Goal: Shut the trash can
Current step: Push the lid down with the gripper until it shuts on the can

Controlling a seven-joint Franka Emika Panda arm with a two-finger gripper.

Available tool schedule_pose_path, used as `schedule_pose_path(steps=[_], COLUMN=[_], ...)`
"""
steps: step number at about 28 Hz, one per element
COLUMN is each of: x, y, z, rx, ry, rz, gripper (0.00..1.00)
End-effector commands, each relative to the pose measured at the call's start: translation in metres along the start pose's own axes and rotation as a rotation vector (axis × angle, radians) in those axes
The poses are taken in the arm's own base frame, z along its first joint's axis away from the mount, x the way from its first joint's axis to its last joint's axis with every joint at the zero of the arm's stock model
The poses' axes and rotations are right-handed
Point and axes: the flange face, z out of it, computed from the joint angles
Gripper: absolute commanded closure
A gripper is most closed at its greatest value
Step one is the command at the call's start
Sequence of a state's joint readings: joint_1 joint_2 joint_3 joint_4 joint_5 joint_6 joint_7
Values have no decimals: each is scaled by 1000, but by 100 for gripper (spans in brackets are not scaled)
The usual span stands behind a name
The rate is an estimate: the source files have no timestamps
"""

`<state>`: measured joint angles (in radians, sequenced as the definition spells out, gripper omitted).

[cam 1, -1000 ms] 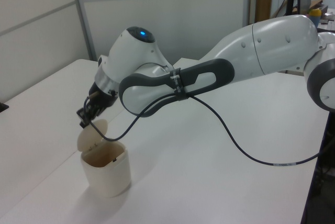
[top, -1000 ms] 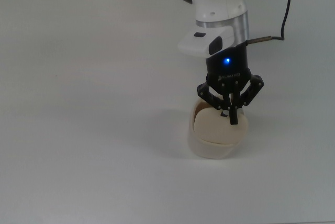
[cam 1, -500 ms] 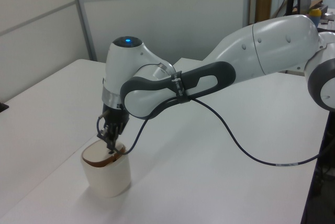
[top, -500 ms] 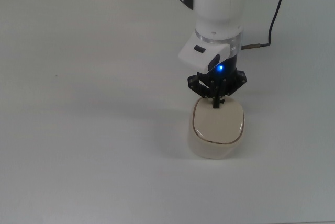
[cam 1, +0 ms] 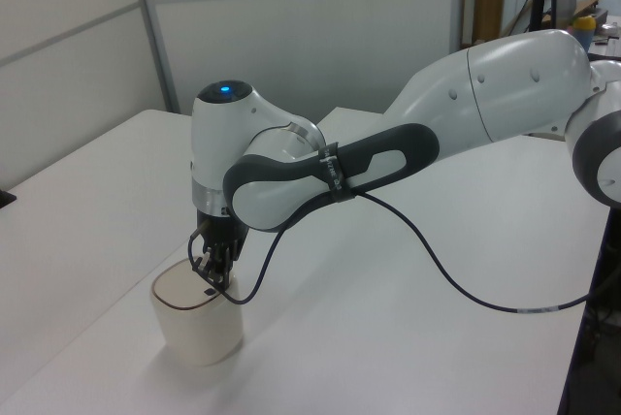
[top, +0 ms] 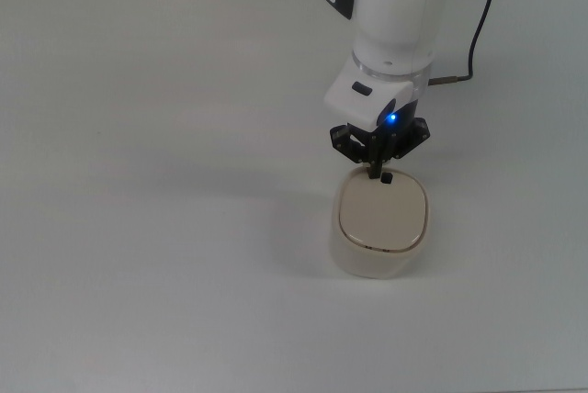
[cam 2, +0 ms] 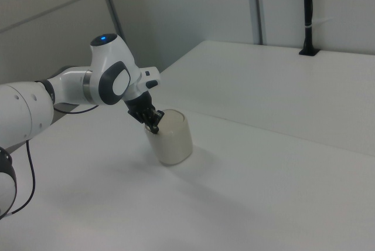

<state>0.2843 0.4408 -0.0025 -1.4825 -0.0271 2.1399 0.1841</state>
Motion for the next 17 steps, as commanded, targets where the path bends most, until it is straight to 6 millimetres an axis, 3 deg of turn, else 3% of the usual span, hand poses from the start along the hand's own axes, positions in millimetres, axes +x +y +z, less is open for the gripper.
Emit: schedule_pose_path(steps=[1,14,17], x=[-13,-20,-20], y=[0,0,0], z=[19,65,66], rx=[-31,-49,-50], ry=[-51,-119,-119], rz=[-9,-17,-18], gripper=[100,100,100])
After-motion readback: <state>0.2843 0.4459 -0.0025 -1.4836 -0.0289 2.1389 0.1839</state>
